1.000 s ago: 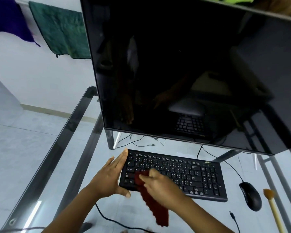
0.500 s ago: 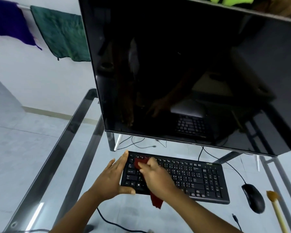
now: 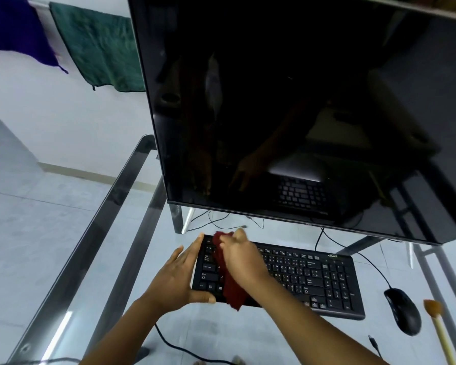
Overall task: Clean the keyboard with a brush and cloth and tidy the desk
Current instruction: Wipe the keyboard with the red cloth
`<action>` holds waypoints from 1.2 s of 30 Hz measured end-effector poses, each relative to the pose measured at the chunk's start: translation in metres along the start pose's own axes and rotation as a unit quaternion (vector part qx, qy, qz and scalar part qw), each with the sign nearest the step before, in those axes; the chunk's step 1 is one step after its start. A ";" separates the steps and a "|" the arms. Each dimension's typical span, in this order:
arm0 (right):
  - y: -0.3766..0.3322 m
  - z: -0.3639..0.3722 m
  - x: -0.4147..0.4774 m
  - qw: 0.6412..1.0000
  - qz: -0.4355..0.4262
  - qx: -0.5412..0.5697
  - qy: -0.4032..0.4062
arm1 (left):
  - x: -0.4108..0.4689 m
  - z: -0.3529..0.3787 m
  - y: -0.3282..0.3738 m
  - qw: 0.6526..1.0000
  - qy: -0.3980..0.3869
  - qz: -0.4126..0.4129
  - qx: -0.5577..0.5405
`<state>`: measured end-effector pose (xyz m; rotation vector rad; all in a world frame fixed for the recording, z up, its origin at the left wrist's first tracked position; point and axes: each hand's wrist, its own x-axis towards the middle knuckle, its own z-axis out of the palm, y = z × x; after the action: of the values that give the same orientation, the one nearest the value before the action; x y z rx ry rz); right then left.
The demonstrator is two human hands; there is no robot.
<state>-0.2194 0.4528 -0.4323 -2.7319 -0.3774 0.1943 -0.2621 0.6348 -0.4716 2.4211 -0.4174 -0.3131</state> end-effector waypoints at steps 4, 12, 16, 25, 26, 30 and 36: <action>-0.028 -0.001 -0.028 0.982 -0.151 -0.012 -0.114 | -0.001 0.003 -0.001 1.000 0.001 0.001 -0.002; -0.024 0.004 -0.010 0.999 -0.031 -0.029 -0.029 | -0.001 -0.001 0.000 1.000 -0.002 -0.005 0.003; -0.009 0.007 -0.010 0.998 0.032 -0.048 0.040 | 0.000 -0.001 0.002 1.000 0.004 -0.003 0.000; -0.001 0.000 -0.038 0.998 -0.042 0.036 0.014 | -0.002 -0.007 0.009 1.000 -0.001 -0.006 -0.003; 0.010 -0.007 -0.034 0.999 -0.005 0.022 0.048 | -0.001 -0.007 0.009 1.000 -0.003 -0.008 -0.004; 0.010 -0.010 -0.043 0.998 0.037 0.054 0.023 | -0.003 -0.004 0.005 1.000 -0.001 -0.014 -0.008; 0.022 -0.022 -0.033 0.996 0.063 0.057 -0.004 | -0.001 -0.004 0.006 1.000 -0.005 -0.012 -0.015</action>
<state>-0.2421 0.4160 -0.4180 -2.6444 -0.1903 0.2535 -0.2632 0.6333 -0.4642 2.3983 -0.3851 -0.3401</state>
